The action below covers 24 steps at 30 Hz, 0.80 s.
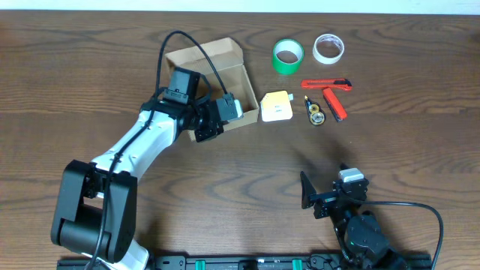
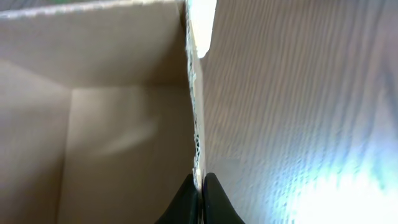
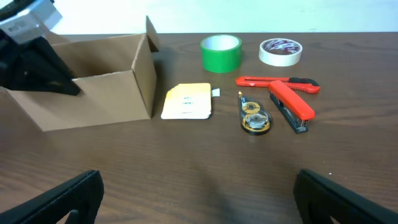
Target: Pack container
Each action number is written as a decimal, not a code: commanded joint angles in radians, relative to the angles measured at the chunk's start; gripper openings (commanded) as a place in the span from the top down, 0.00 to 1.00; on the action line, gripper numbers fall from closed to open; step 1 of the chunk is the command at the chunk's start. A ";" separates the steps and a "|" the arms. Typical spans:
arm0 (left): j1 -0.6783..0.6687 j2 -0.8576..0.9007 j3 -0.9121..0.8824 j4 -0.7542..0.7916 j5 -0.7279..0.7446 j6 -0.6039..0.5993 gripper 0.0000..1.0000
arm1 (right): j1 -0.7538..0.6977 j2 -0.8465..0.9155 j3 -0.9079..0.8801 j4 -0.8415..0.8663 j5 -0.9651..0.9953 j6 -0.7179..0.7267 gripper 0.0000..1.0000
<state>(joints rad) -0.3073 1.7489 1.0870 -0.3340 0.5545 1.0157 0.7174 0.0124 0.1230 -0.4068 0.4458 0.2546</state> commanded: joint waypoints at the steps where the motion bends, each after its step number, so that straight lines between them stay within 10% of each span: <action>1: 0.014 0.001 0.016 -0.014 -0.080 0.082 0.95 | 0.008 -0.006 -0.003 -0.001 0.010 -0.009 0.01; 24: 0.019 -0.005 0.070 -0.317 0.049 0.333 0.95 | 0.008 -0.006 -0.003 -0.001 0.010 -0.009 0.01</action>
<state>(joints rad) -0.2916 1.7489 1.1149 -0.6266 0.5804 1.2819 0.7174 0.0124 0.1230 -0.4068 0.4458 0.2546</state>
